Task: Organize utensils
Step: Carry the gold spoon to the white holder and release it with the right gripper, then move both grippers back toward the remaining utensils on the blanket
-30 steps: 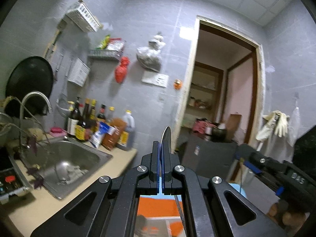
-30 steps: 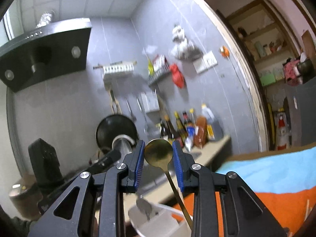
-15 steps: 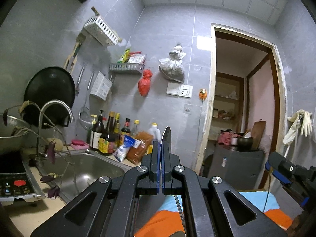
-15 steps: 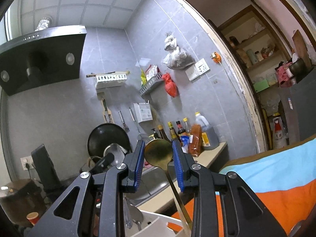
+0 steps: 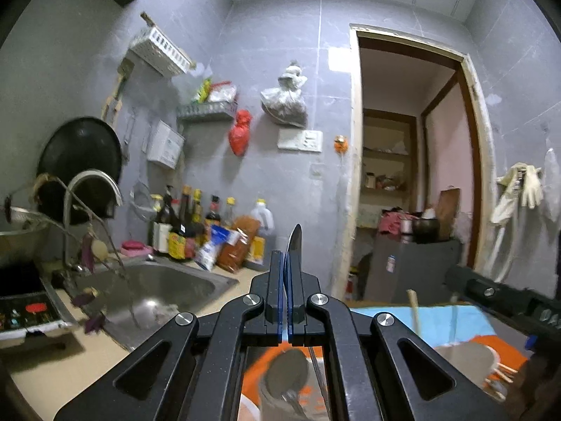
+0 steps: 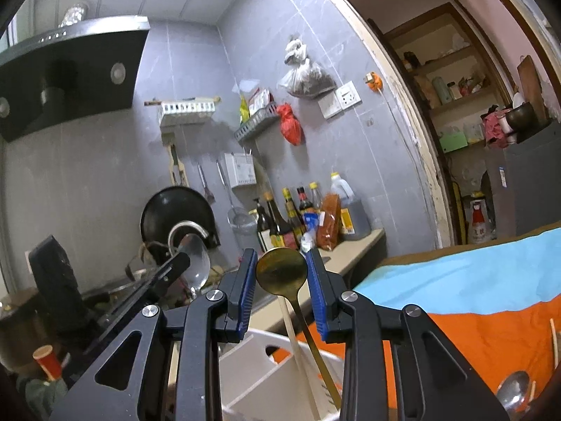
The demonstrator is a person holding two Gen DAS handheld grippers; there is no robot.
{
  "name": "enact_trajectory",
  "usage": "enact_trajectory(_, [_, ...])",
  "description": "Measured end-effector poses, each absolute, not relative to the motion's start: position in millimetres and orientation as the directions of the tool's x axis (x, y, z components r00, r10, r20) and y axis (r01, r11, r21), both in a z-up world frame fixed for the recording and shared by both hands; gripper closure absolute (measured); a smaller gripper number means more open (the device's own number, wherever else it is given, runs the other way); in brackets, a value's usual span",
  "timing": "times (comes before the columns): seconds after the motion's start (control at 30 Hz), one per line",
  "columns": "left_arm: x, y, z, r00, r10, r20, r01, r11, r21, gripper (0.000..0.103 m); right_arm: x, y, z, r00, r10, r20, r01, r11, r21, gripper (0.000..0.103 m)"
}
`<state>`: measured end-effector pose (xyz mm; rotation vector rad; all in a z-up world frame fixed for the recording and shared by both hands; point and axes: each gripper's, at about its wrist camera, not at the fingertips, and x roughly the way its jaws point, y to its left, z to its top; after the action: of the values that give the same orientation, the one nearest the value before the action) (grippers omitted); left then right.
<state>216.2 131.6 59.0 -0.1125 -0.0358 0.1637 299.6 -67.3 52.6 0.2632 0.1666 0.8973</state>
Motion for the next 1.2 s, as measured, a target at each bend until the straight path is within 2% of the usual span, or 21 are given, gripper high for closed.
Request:
enact_trajectory(0.13, [210,129,61,0.996,0.081,-0.037,-0.085,0.986,-0.141,0.101,295,-71,51,0.616,0.785,-0.060,-0.744,0.606,0.283,0.075])
enact_trajectory(0.2, [207,128,61,0.997,0.043,-0.066,-0.052,0.987,-0.155,0.100,292,-74,52,0.615,0.785,-0.073,-0.743,0.608,0.280,0.068])
enact_trajectory(0.33, [205,125,62,0.988,-0.053,-0.142,0.023,0.979,-0.205,0.097,286,-83,54,0.622,0.778,-0.087,-0.736,0.619,0.274,0.064])
enact_trajectory(0.37, [203,124,63,0.986,-0.067,-0.150,0.033,0.976,-0.217,0.096,282,-88,57,0.630,0.771,-0.089,-0.728,0.627,0.276,0.057])
enact_trajectory(0.4, [202,123,65,0.985,-0.080,-0.154,0.044,0.973,-0.226,0.091,279,-92,59,0.637,0.766,-0.085,-0.723,0.632,0.278,0.048])
enact_trajectory(0.5, [193,117,74,0.982,-0.120,-0.148,0.080,0.964,-0.252,0.066,269,-108,68,0.660,0.748,-0.075,-0.709,0.652,0.267,0.039])
enact_trajectory(0.6, [184,106,84,0.980,-0.146,-0.135,0.109,0.962,-0.251,0.060,256,-127,77,0.682,0.729,-0.060,-0.696,0.673,0.251,0.026])
enact_trajectory(0.67, [180,97,90,0.978,-0.160,-0.130,0.125,0.962,-0.243,0.050,244,-143,84,0.701,0.712,-0.047,-0.686,0.691,0.230,0.020])
enact_trajectory(0.73, [175,87,95,0.978,-0.169,-0.120,0.136,0.960,-0.244,0.032,234,-158,91,0.720,0.694,-0.031,-0.674,0.709,0.210,0.015])
enact_trajectory(0.83, [165,71,102,0.977,-0.192,-0.094,0.164,0.955,-0.245,0.022,218,-183,100,0.745,0.667,-0.010,-0.652,0.732,0.199,0.001])
enact_trajectory(0.93, [158,50,108,0.974,-0.213,-0.082,0.189,0.955,-0.230,0.015,203,-207,109,0.769,0.639,0.005,-0.628,0.755,0.186,0.000])
enact_trajectory(1.2, [144,3,121,0.956,-0.285,-0.070,0.268,0.945,-0.187,0.012,158,-255,139,0.825,0.566,-0.010,-0.561,0.820,0.108,0.000])
